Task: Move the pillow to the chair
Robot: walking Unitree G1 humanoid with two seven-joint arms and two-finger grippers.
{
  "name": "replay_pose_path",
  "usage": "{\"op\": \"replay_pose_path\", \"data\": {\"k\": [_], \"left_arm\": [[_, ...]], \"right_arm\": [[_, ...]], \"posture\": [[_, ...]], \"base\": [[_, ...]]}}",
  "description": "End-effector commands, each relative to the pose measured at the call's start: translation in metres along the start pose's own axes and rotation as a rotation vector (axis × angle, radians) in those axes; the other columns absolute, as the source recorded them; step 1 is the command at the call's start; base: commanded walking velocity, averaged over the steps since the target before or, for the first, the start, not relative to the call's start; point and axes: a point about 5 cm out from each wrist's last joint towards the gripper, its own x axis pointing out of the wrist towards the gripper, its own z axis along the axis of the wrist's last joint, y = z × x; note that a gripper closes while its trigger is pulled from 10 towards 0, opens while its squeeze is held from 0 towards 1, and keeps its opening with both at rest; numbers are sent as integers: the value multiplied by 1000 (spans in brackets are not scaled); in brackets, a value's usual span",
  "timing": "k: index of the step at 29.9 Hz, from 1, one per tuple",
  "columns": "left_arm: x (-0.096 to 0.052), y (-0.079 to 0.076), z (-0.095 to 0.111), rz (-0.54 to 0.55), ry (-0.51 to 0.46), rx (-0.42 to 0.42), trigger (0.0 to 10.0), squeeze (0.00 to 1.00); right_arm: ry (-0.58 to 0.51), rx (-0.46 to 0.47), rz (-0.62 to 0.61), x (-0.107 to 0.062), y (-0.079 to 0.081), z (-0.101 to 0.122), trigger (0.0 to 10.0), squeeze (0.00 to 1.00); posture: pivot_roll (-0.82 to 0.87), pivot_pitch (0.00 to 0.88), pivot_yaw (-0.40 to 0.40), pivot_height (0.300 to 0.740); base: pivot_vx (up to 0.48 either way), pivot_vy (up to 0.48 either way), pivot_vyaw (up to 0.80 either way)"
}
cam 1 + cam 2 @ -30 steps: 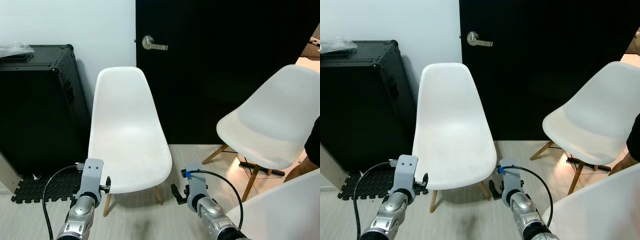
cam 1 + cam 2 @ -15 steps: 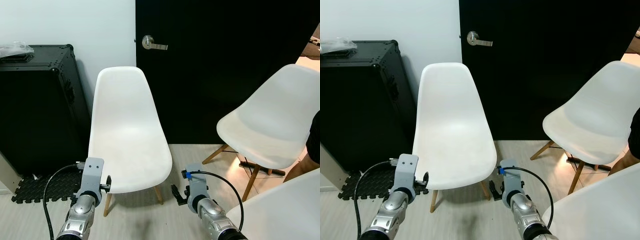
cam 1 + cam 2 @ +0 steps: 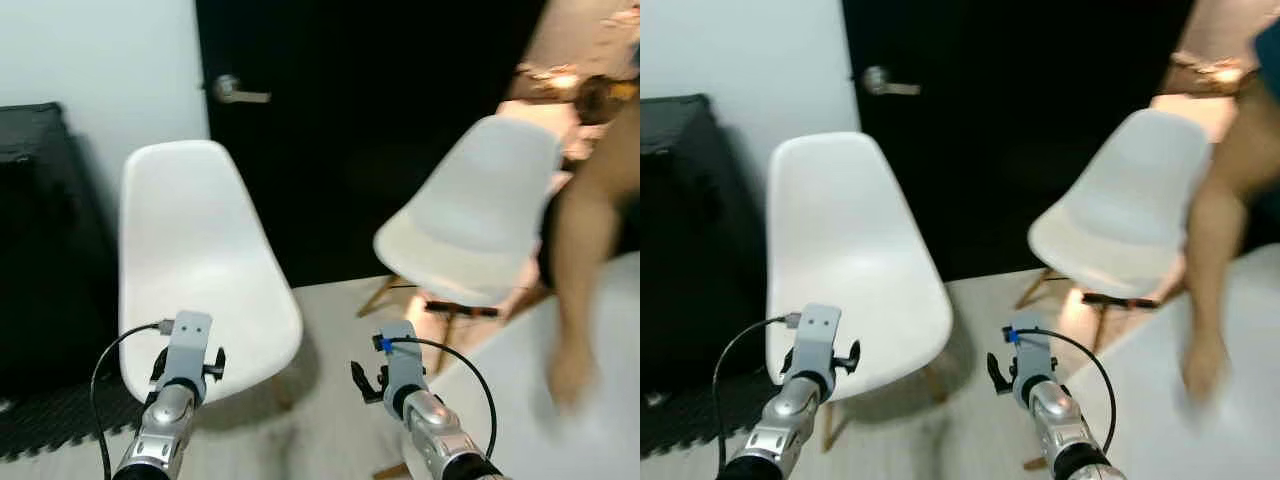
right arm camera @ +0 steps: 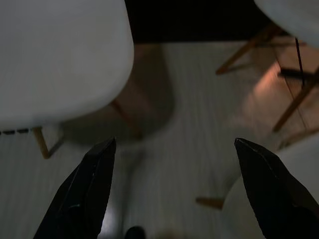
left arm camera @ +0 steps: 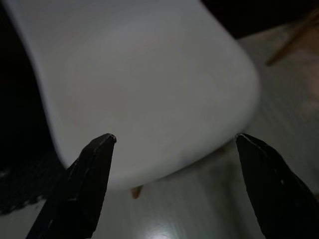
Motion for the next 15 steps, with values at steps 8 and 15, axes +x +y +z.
{"op": "replay_pose_path", "data": {"k": [8, 15], "left_arm": [[-2, 0, -7, 7, 21, -1, 10000, 0], [-3, 1, -7, 10, 20, 0, 10000, 0]], "right_arm": [[-5, -2, 7, 1, -1, 2, 10000, 0], [-4, -6, 11, 1, 0, 2, 10000, 0]], "posture": [[-2, 10, -68, 740], [0, 0, -72, 740]], "base": [[0, 0, -800], [0, 0, -800]]}}
